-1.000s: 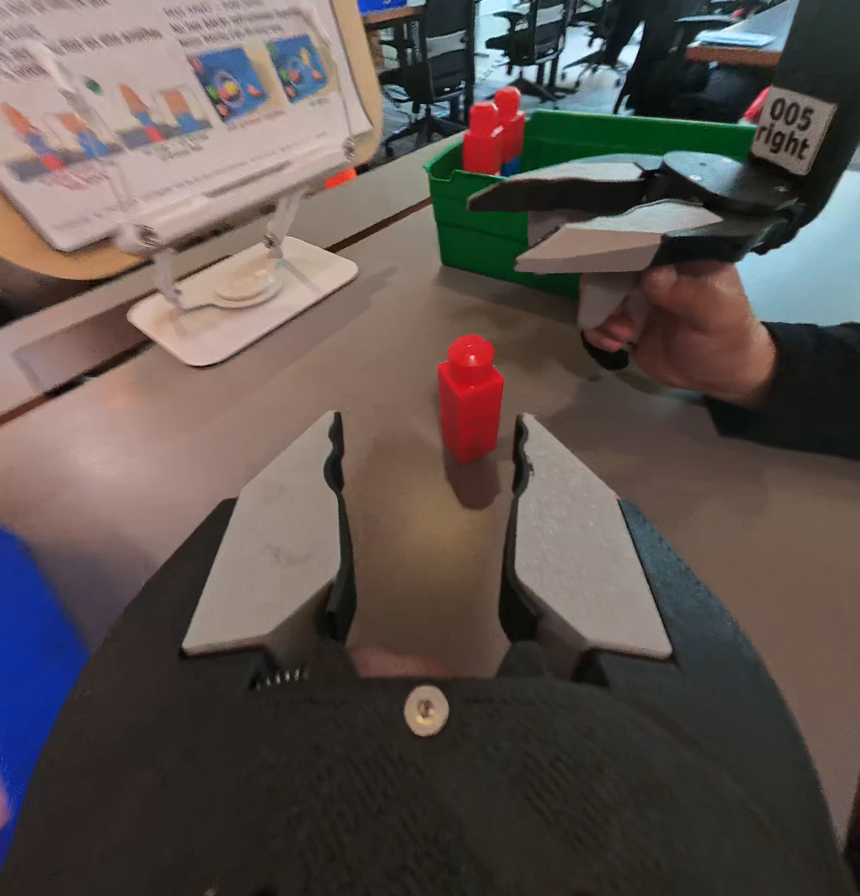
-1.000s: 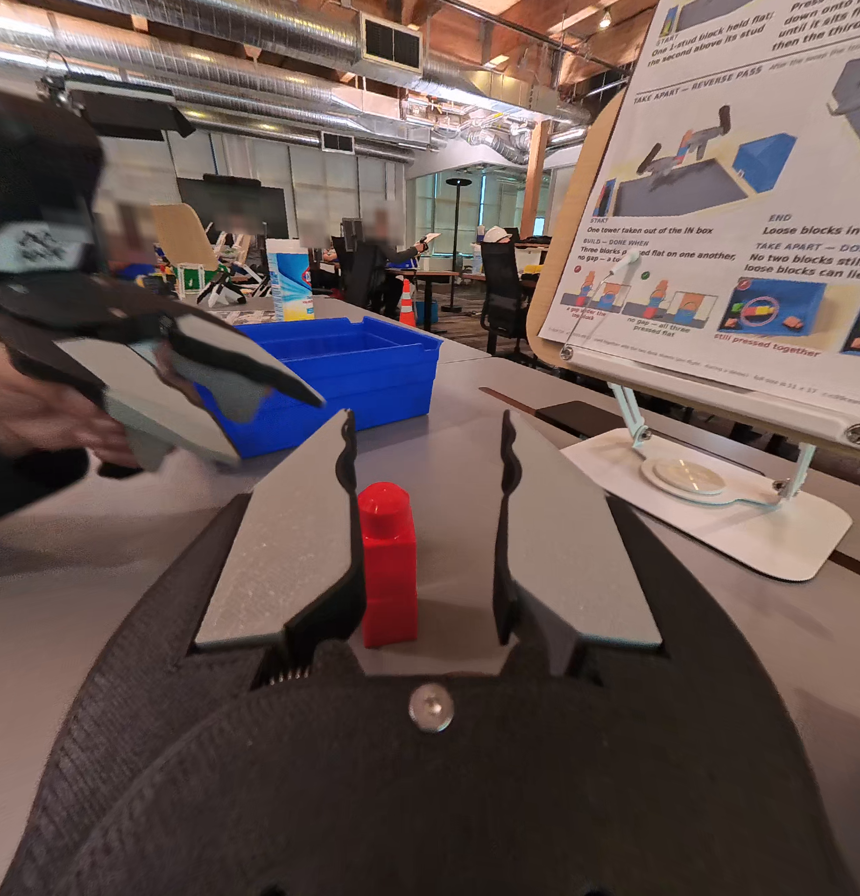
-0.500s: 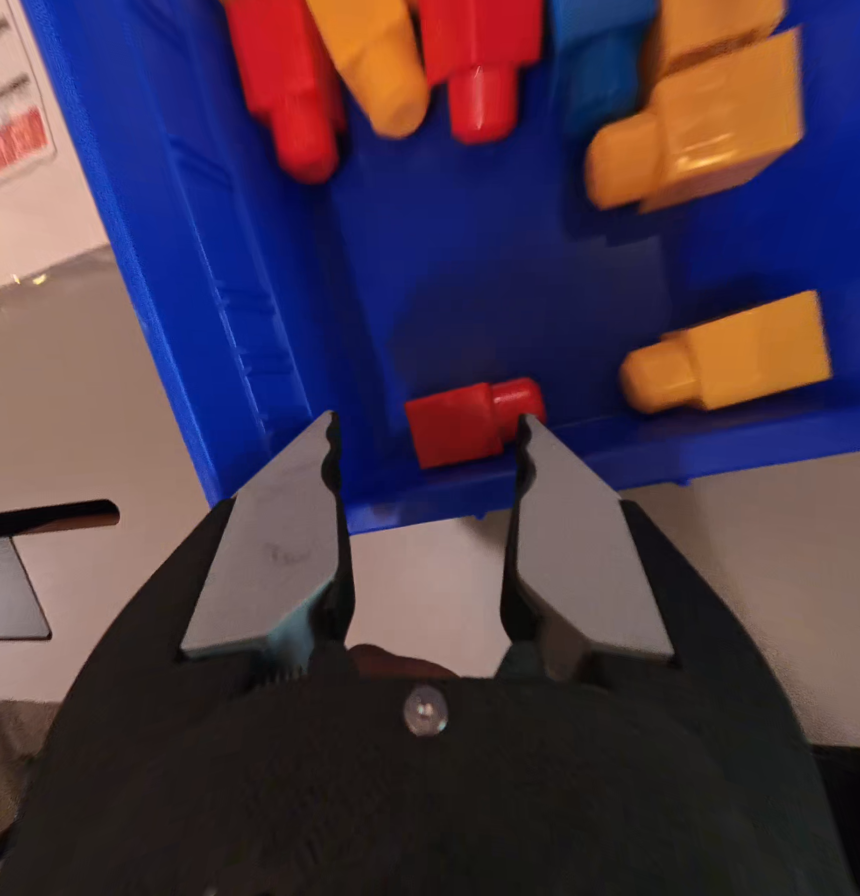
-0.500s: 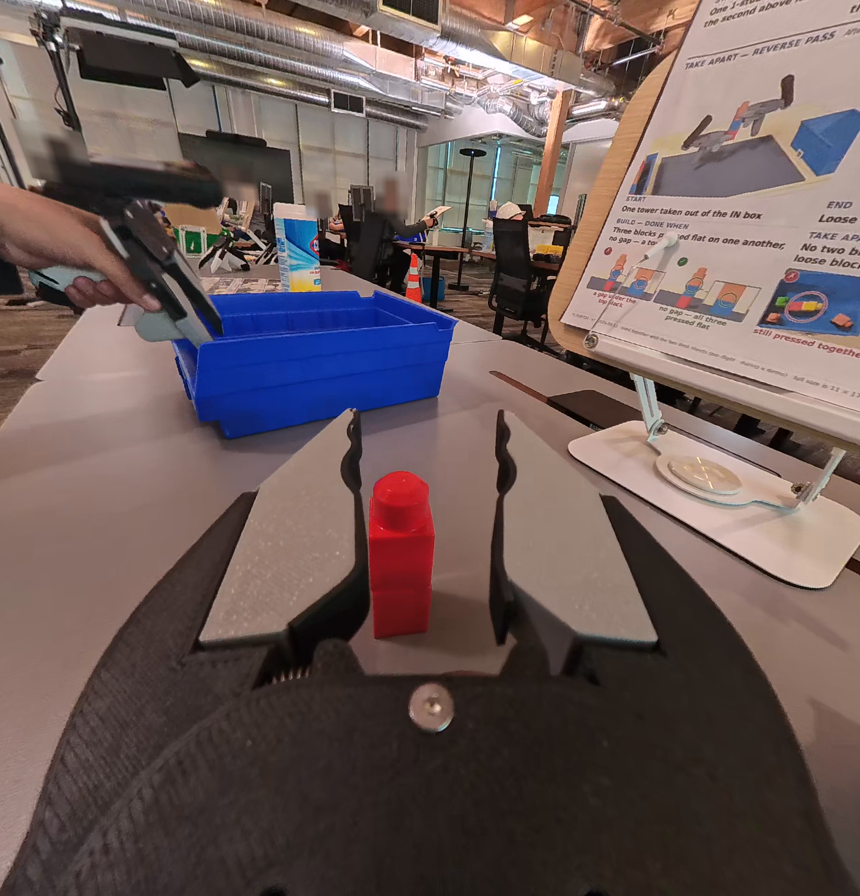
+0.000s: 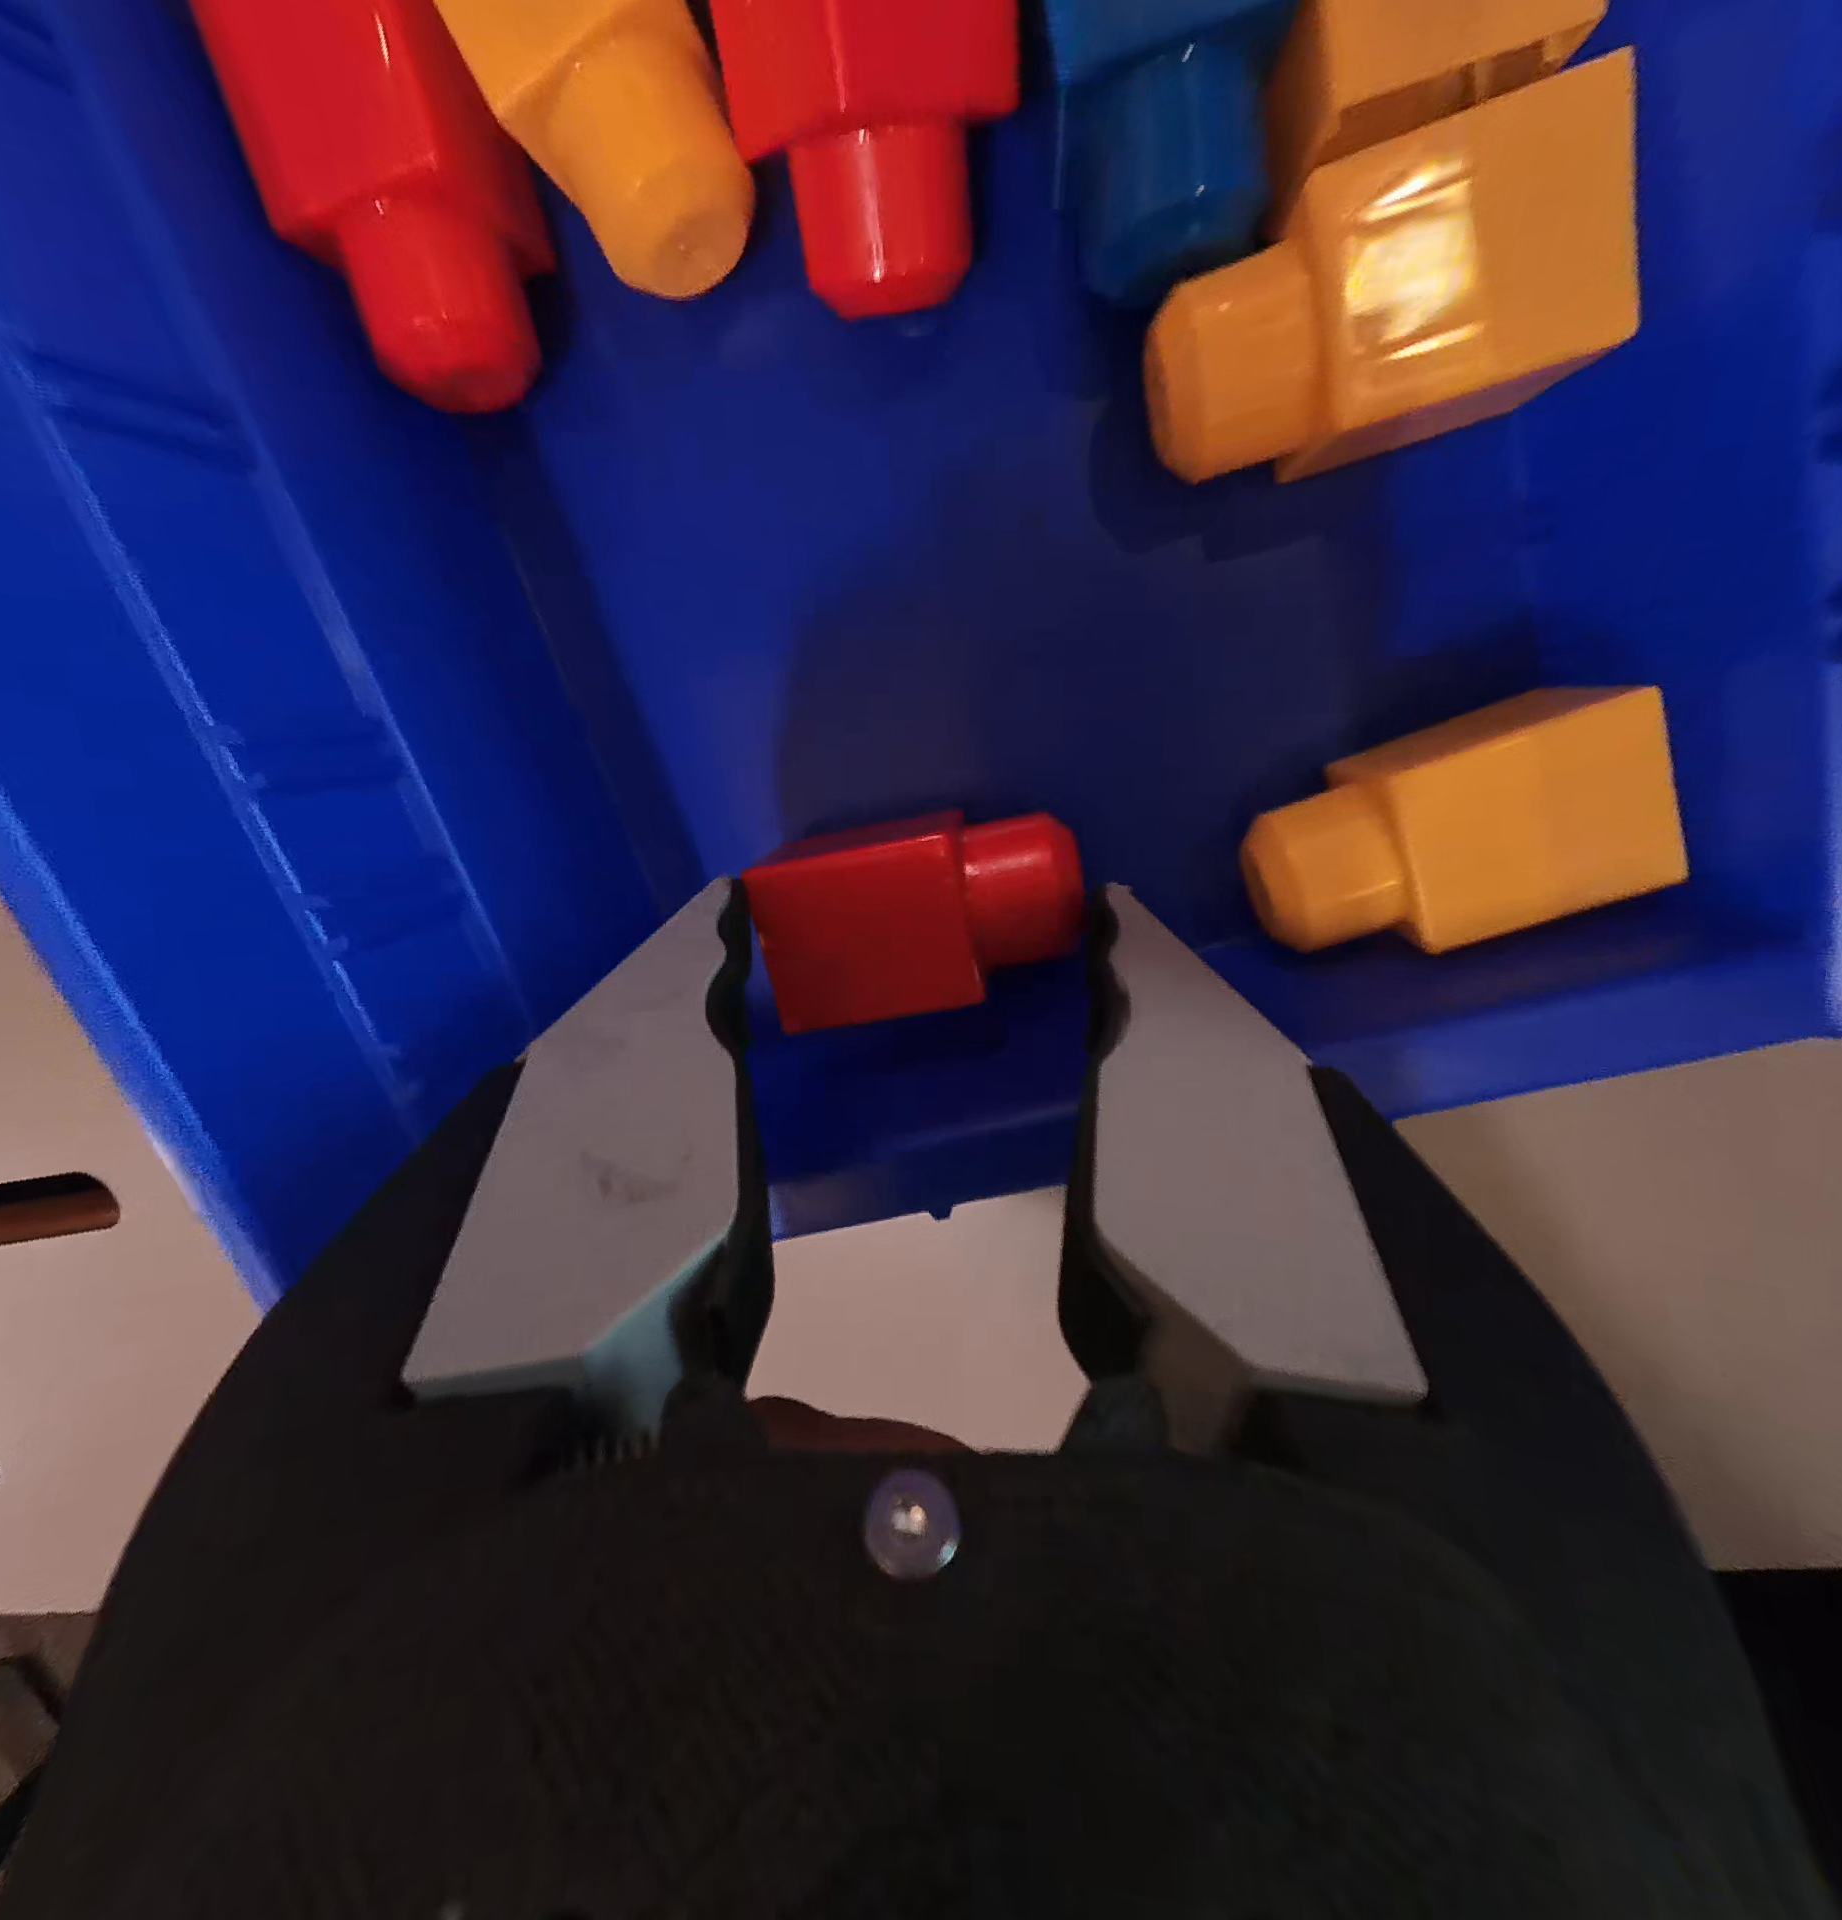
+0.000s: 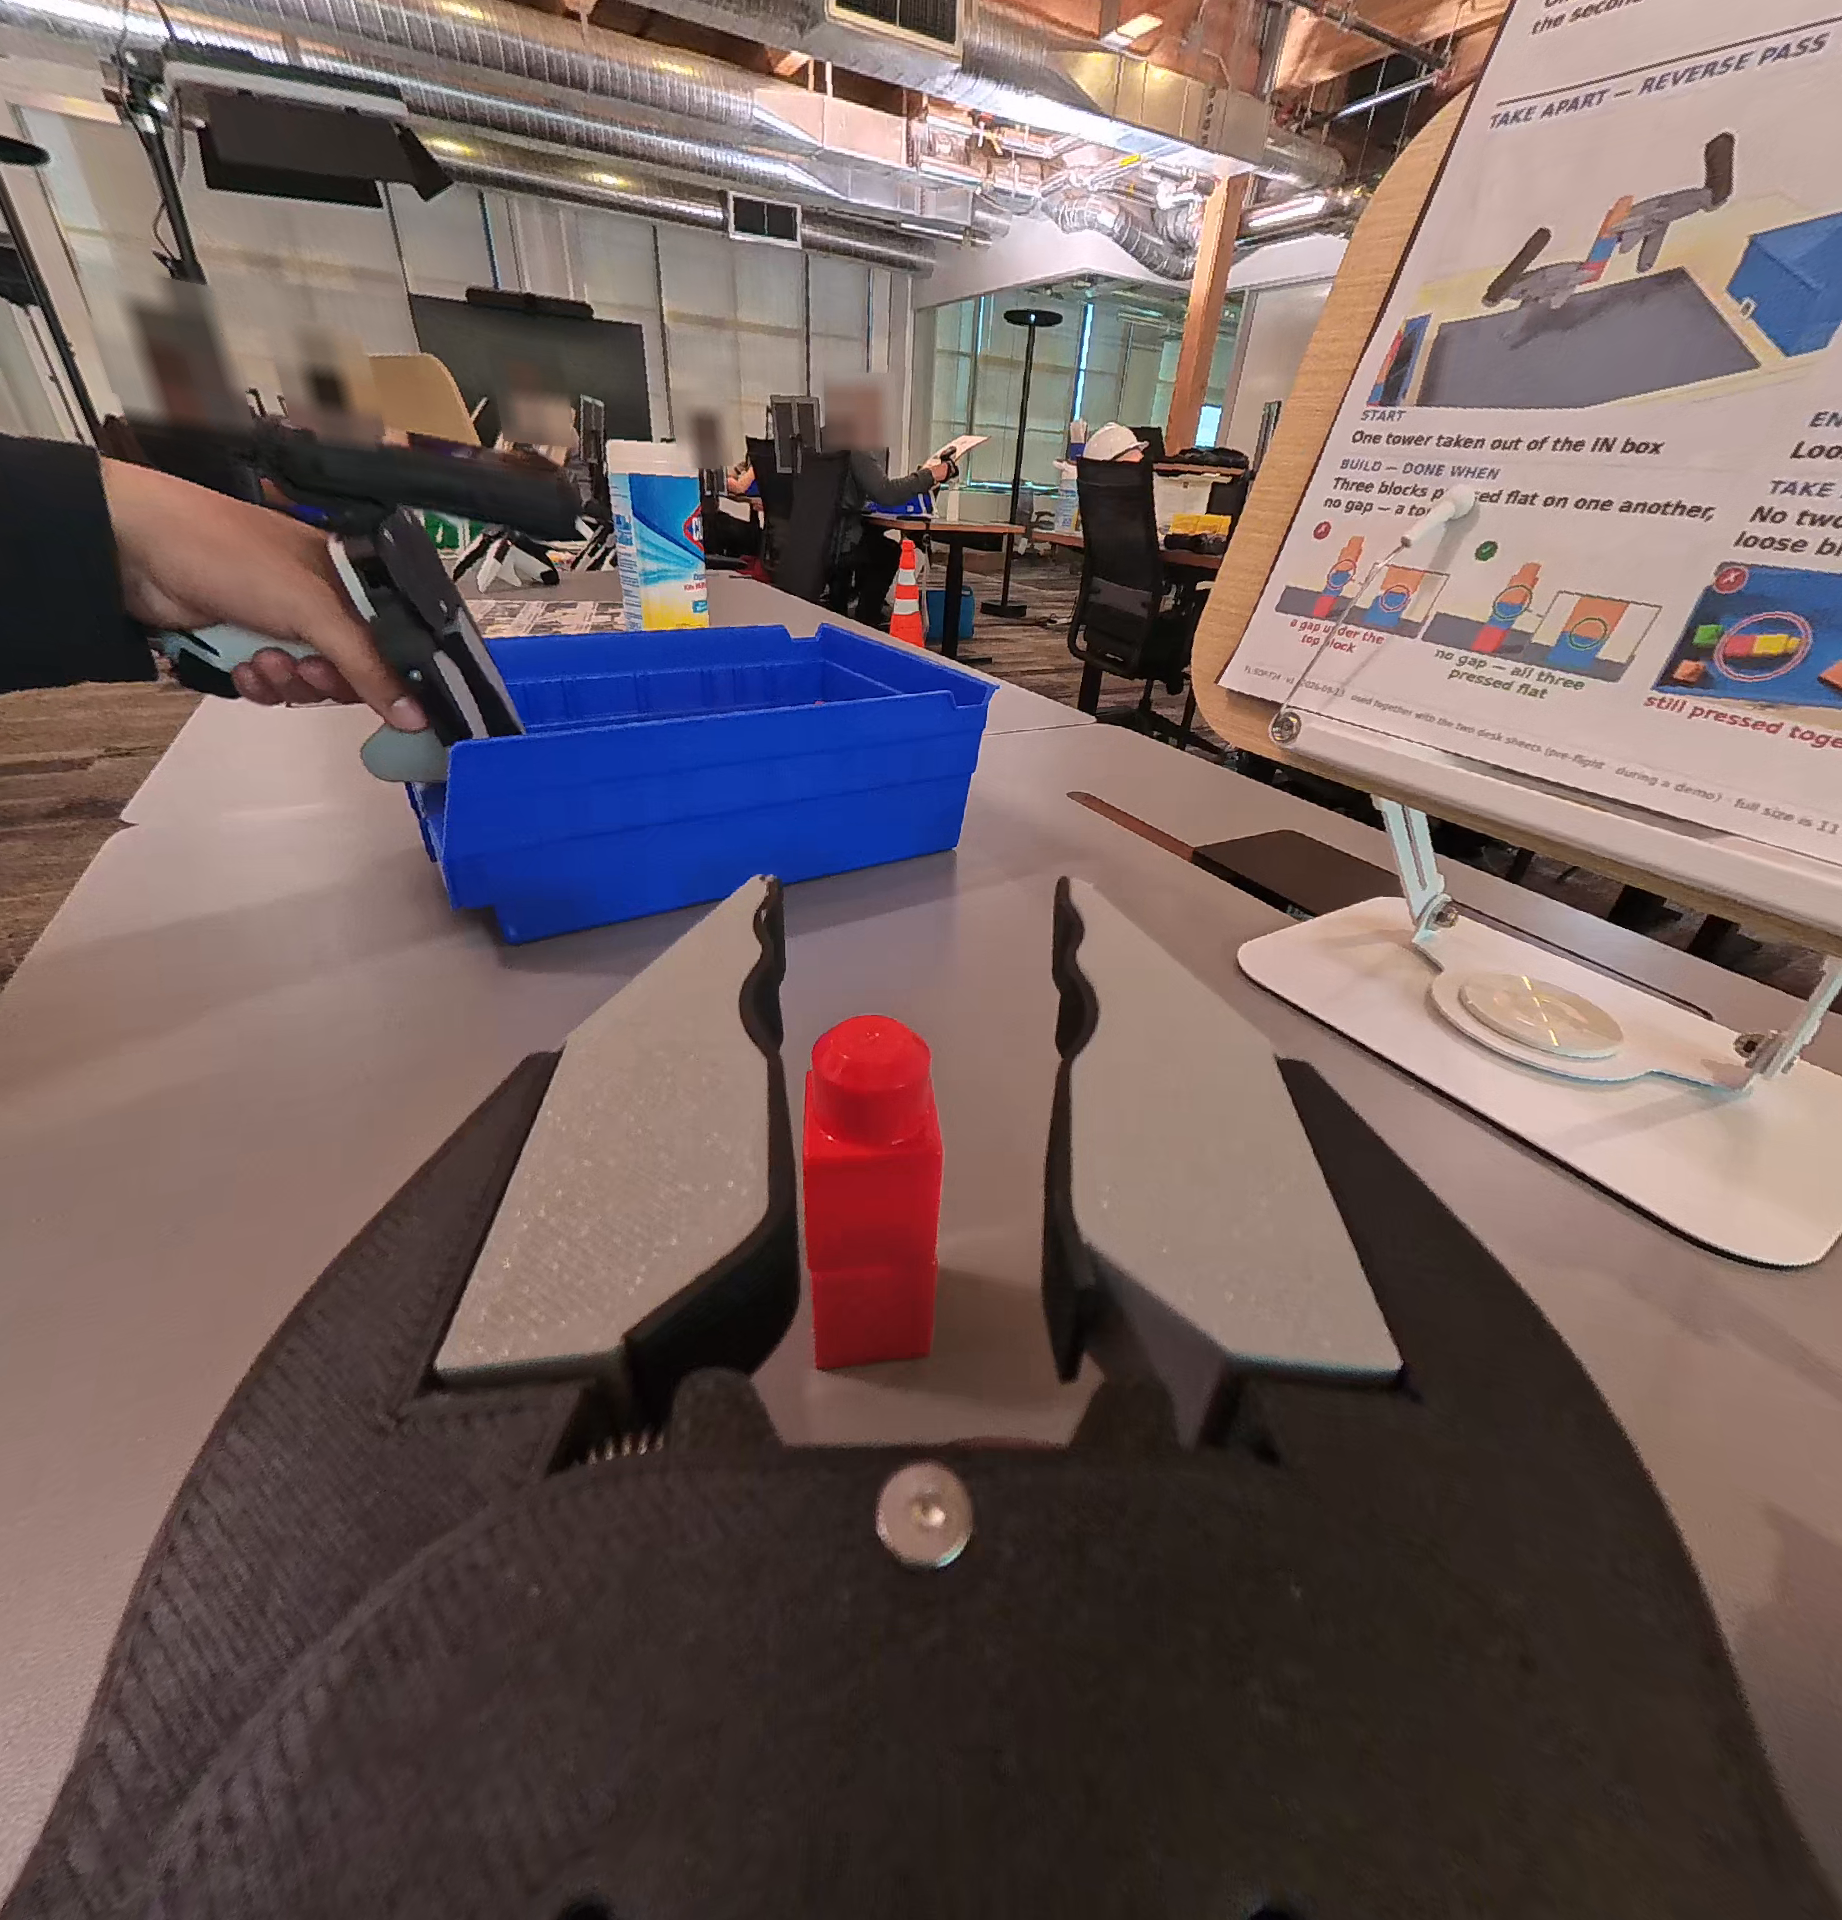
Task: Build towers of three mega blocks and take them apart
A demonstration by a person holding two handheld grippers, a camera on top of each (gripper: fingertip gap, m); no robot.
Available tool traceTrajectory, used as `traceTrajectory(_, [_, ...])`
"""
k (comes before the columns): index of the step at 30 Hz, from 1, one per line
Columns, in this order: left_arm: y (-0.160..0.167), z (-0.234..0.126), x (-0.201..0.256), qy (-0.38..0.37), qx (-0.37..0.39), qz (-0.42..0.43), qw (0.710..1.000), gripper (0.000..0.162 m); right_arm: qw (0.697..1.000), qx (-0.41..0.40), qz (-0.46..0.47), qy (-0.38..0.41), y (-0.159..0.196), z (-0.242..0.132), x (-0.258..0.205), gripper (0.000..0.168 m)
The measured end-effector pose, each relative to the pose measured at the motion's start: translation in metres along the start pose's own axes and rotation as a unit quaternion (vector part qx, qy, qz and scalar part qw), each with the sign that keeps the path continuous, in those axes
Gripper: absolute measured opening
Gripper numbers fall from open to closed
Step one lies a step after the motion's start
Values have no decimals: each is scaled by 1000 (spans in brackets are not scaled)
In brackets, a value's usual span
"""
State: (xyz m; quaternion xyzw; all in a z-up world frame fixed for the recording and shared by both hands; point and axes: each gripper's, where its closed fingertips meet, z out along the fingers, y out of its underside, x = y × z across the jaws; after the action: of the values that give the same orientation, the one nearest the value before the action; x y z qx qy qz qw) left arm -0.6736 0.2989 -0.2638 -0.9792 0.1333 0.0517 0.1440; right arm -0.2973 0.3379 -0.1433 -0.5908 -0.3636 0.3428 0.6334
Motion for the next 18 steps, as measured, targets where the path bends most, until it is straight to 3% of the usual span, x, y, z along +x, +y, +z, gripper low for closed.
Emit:
traceTrajectory(4, [-22,-30,-3,-5,61,9,998,64,1000,-3,-4,-5,0,1,-2,49])
traceTrajectory(8, [-72,-96,15,27,217,2,976,64,1000,9,9,-19,-6,0,-5,49])
traceTrajectory(12, [-130,-186,91,147,434,17,889,63,997,26,38,-57,-16,-2,-14,53])
traceTrajectory(14, [-141,-203,150,237,460,56,854,63,996,21,39,-75,-16,-2,-19,53])
traceTrajectory(18, [-147,-199,263,414,441,118,788,63,997,22,-1,-75,-20,-4,-25,56])
